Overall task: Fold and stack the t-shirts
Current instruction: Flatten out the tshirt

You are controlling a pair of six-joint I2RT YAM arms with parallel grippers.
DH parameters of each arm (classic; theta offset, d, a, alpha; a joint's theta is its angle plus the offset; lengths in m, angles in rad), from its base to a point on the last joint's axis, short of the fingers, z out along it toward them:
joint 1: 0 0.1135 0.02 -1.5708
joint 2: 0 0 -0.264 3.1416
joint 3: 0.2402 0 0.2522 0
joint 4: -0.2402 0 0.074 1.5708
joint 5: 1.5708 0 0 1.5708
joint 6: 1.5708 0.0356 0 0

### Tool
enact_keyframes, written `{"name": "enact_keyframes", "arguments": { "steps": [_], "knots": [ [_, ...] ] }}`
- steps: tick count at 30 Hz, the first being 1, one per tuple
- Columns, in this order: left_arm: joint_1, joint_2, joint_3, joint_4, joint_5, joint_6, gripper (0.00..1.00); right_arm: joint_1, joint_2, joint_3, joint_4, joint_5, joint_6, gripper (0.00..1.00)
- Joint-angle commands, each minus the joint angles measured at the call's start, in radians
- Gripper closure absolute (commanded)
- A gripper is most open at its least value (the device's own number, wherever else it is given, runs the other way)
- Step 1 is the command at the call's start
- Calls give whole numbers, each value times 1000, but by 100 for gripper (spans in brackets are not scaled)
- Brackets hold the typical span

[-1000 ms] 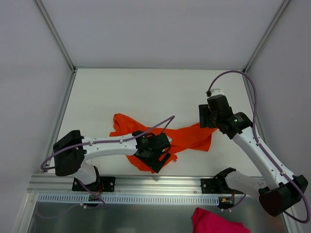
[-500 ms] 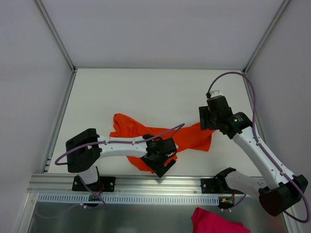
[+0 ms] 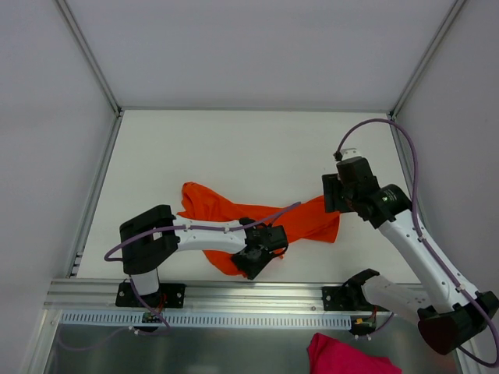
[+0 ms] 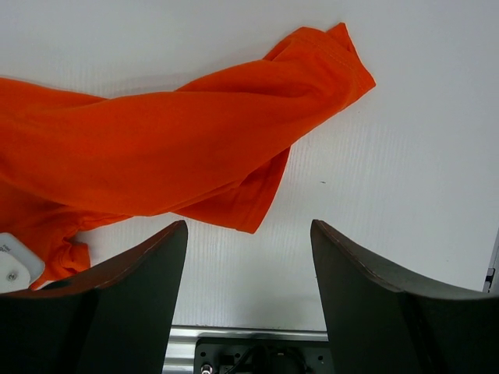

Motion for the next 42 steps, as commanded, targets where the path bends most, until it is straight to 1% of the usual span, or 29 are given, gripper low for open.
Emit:
{"name": "enact_keyframes", "arguments": {
  "steps": [1,3,4,7,8,11,14,17,19,24,29,35,42],
  "knots": [
    [-13,15,23,-35,-96,-29,56,7,-34,-16,-55,-44,21,32],
    [-13,15,24,-41,-118,-32,57,7,-54,-51,-64,-60,68,32],
    [-13,12,24,-46,-129,-35,59,7,-66,-102,-62,-69,79,32],
    [-13,7,24,-49,-158,-42,68,9,-93,-180,-44,-75,113,32],
    [-13,4,24,-52,-166,-43,73,7,-96,-190,-39,-81,120,32],
    [-13,-2,26,-59,-186,-45,81,7,-84,-211,-18,-86,143,32],
    [-13,-5,26,-66,-198,-40,85,5,-51,-184,-45,-88,176,33],
    [-13,-11,30,-73,-219,-42,88,7,-40,-190,-21,-117,211,34],
    [-11,-19,35,-82,-244,-45,92,7,-33,-202,-13,-123,234,35],
    [-11,-46,52,-119,-299,-58,94,7,4,-220,-15,-115,269,39],
    [-3,-94,90,-174,-385,-78,100,10,78,-230,-47,-94,335,44],
    [29,-149,149,-239,-449,-83,100,38,153,-269,-45,-63,419,44],
    [52,-166,190,-285,-492,-65,100,56,220,-320,-26,-29,470,43]
  ]
}}
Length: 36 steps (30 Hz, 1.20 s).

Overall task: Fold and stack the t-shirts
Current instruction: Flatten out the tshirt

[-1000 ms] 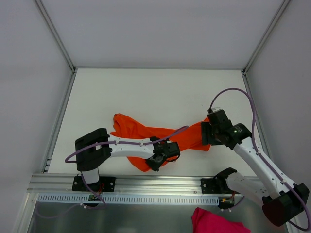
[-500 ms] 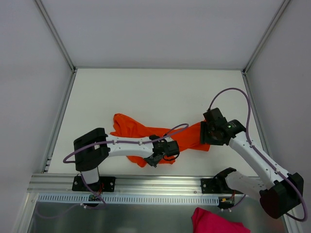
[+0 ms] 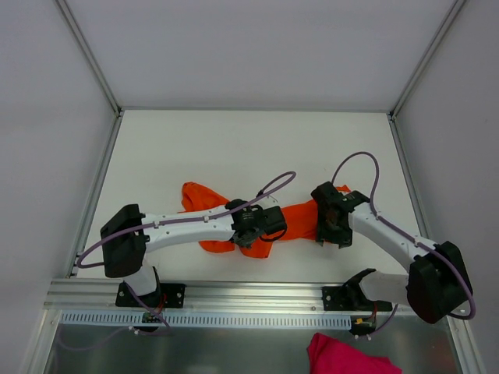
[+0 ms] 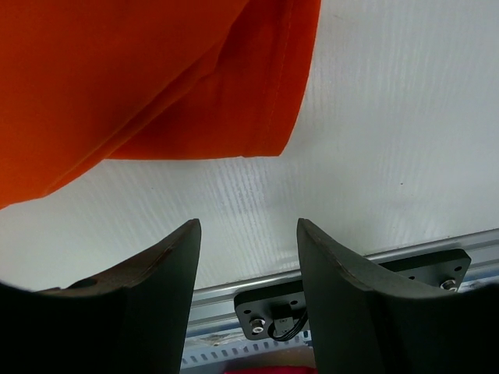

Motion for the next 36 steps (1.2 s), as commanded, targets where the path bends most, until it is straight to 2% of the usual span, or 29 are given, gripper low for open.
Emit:
{"name": "enact_keyframes", "arguments": {
  "steps": [1,9,18,36],
  "knots": [
    [13,-44,26,-58,-53,2,100,10,14,-23,2,58,64,43],
    [42,-70,22,-79,-64,8,100,32,65,-74,54,99,113,43],
    [59,-87,11,-93,-55,8,100,50,39,-146,207,142,133,43],
    [68,-87,13,-107,-36,9,100,52,132,-55,324,254,45,43]
  ]
}}
